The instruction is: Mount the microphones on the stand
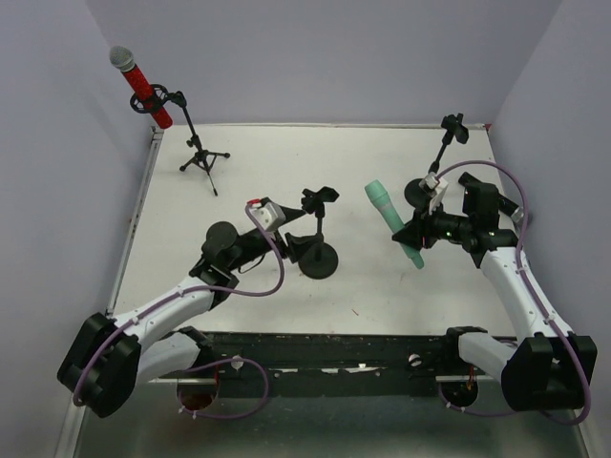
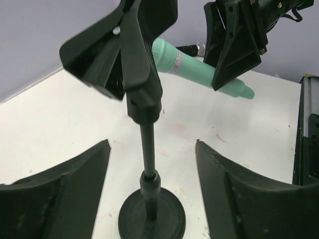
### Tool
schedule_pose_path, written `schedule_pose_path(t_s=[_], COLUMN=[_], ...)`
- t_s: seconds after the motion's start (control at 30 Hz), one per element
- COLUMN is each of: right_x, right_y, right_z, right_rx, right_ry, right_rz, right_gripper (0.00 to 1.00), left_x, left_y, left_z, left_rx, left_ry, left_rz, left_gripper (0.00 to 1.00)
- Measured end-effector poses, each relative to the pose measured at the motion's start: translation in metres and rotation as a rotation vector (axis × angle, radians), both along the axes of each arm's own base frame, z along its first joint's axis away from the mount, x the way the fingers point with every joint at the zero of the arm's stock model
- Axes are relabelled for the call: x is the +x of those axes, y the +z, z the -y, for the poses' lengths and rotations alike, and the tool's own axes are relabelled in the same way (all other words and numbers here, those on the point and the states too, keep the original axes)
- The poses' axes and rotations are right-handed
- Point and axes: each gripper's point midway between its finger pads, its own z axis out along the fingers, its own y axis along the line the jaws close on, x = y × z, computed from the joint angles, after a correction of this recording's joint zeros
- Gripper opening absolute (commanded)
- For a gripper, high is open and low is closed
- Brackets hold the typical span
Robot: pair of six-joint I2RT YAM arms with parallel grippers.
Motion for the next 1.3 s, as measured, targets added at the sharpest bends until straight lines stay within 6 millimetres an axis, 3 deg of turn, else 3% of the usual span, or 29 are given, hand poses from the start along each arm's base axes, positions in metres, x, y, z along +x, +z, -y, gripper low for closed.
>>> schedule_pose_path(t_s=[0.1, 0.23, 0.37, 0.63, 0.8, 1.03, 1.3], right_x=[-0.001, -0.003, -0.009, -0.019, -0.023, -0.025, -0.024], right_y=[0.000, -0.001, -0.001, 0.003, 0.006, 0.001, -0.005], right_z=[-0.001, -0.002, -0.004, -0.010, -0.014, -0.018, -0.020], right_rx=[0.000, 0.000, 0.003, 0.018, 0.031, 0.049, 0.067], right_ry=[0.009, 0.025, 0.060, 0.141, 0.190, 0.233, 0.264], right_rz=[0.003, 0.004, 0.007, 0.044, 0.046, 0.011, -0.025], right_gripper=[0.13, 0.13, 0.13, 0.13, 0.13, 0.12, 0.12], left_x=[-0.011, -0.030, -0.040, -0.015, -0.015, -0.017, 0.003], left_y=[-0.006, -0.004, 0.024, 0.091, 0.096, 0.075, 0.067], left_z=[-0.012, -0.029, -0.042, -0.076, -0.066, -0.051, -0.041], left_rx=[-0.015, -0.049, -0.091, -0.043, 0.019, 0.050, 0.040], left_ry=[0.024, 0.043, 0.063, 0.098, -0.051, -0.215, -0.257], left_rz=[-0.016, -0.010, 0.057, 0.196, 0.204, 0.155, 0.119], left_gripper=[0.99, 0.98, 0.98, 0.98, 0.98, 0.98, 0.98])
